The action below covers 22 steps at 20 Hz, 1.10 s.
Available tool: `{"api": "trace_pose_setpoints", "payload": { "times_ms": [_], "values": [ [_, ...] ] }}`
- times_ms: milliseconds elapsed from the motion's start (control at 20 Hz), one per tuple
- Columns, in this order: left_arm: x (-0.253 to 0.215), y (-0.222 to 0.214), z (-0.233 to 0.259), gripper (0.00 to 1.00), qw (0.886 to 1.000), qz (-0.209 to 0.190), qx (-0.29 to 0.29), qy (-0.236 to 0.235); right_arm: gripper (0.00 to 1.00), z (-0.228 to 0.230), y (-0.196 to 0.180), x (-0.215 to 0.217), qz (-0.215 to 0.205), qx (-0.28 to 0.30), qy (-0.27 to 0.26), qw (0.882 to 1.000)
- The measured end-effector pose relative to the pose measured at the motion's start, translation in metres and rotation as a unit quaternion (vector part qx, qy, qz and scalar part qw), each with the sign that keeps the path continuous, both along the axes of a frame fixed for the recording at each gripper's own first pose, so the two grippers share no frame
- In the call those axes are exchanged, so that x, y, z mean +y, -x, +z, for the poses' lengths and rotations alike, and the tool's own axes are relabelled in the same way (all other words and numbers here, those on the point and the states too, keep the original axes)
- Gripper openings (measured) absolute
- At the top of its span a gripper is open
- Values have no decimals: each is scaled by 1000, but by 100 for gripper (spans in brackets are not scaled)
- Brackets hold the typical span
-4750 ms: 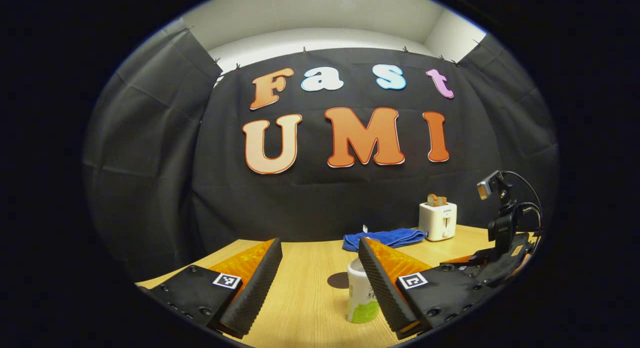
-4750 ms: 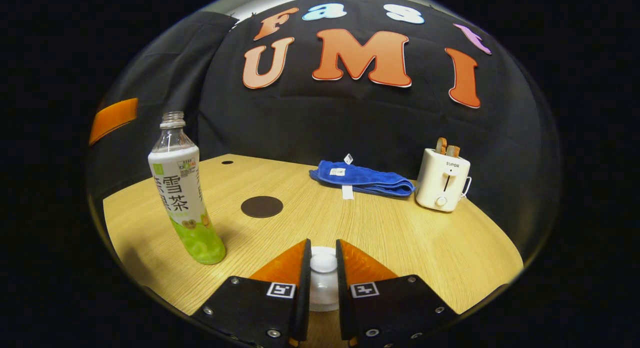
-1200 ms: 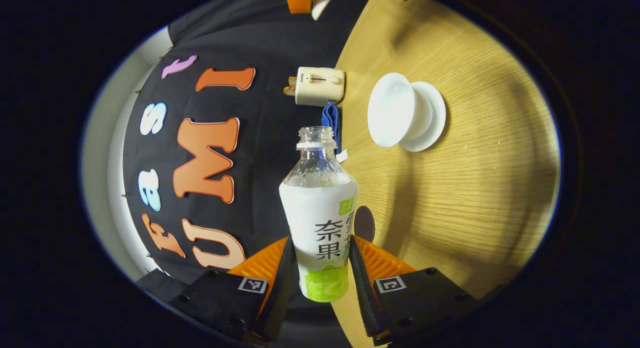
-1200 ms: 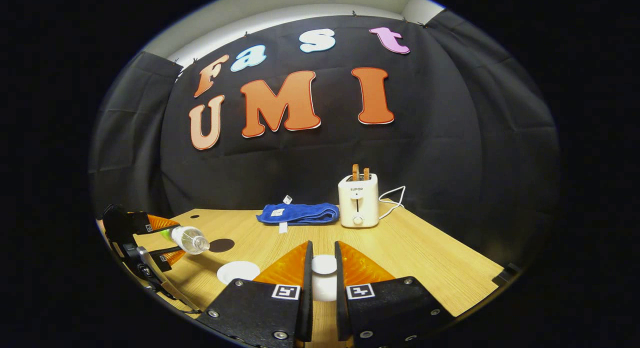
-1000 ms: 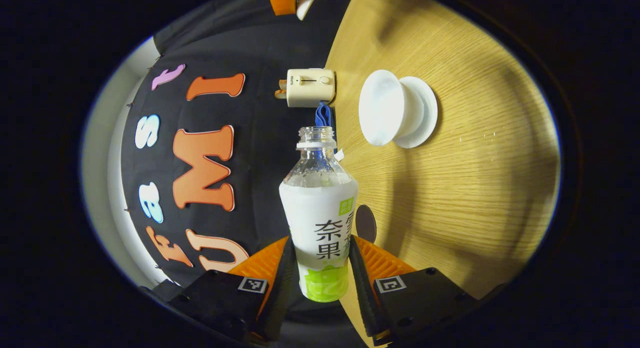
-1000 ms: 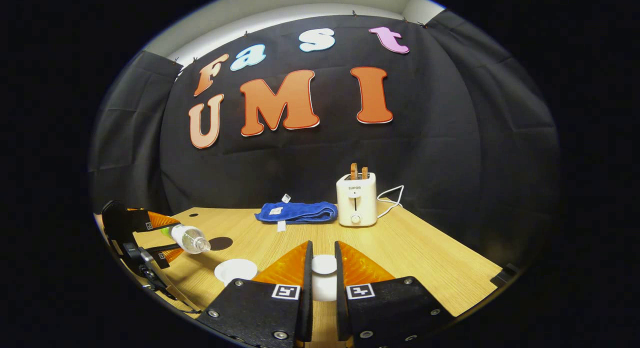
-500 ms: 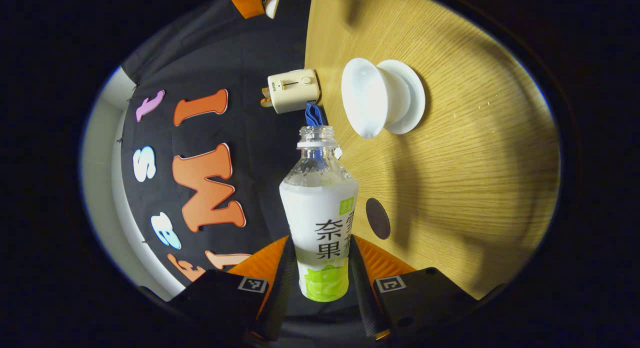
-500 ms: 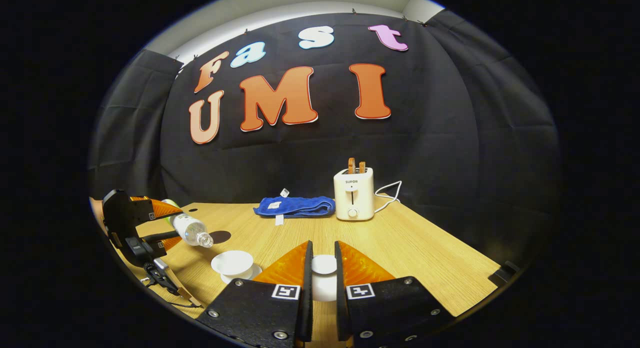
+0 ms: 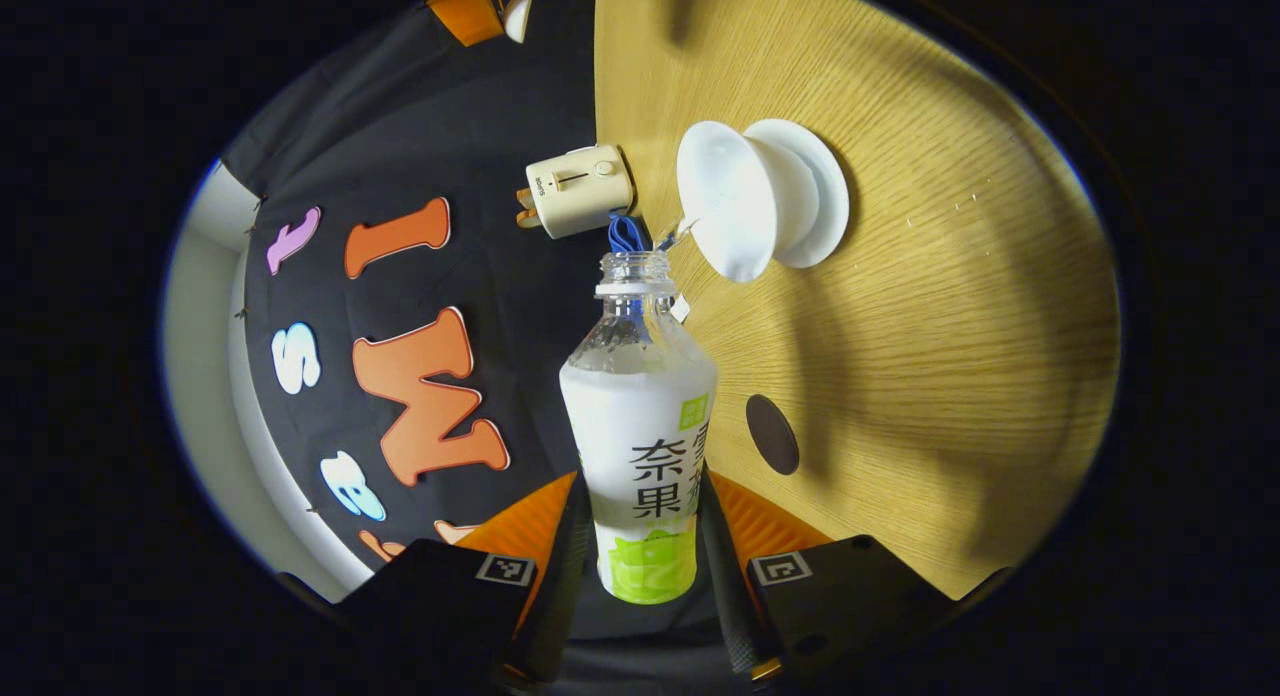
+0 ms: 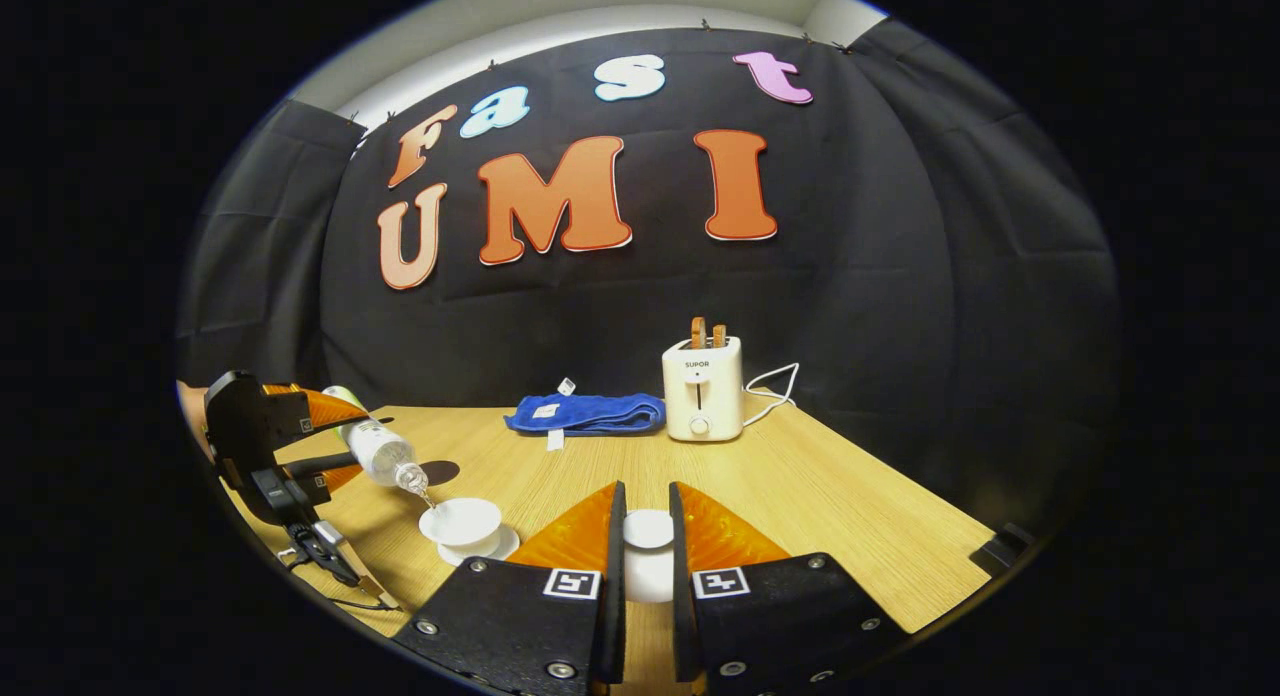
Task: Open the teacup lid with one hand, grasp the water bottle and pour water into the teacup with the other hand; after pouring, place the water bottle on the coaster and then close the teacup lid.
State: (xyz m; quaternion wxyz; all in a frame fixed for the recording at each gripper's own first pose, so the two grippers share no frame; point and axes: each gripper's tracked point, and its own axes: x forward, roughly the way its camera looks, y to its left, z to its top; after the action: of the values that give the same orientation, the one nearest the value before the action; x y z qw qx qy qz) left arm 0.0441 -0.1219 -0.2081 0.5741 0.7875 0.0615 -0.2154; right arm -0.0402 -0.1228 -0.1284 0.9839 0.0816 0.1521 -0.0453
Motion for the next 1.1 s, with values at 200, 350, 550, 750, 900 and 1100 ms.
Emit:
{"api": "trace_pose_setpoints", "payload": {
  "times_ms": [200,350,550,750,900,1100],
  "values": [
    [-2,-5,5,64,1000,-11,-15,-14,19,-4,2,4,6,7,-2,1000],
    [-1,-10,9,66,999,-17,-26,-24,19,-6,4,4,9,14,7,1000],
    [1,-19,16,62,998,-25,-44,-39,19,-1,8,10,13,9,2,1000],
    [-3,-23,23,62,996,-39,-61,-54,19,-2,9,11,14,10,5,1000],
    [-5,-21,30,62,995,-45,-72,-59,19,0,9,15,19,9,5,1000],
    [-7,-15,32,62,993,-57,-75,-76,19,1,9,15,21,8,9,1000]
  ]
}}
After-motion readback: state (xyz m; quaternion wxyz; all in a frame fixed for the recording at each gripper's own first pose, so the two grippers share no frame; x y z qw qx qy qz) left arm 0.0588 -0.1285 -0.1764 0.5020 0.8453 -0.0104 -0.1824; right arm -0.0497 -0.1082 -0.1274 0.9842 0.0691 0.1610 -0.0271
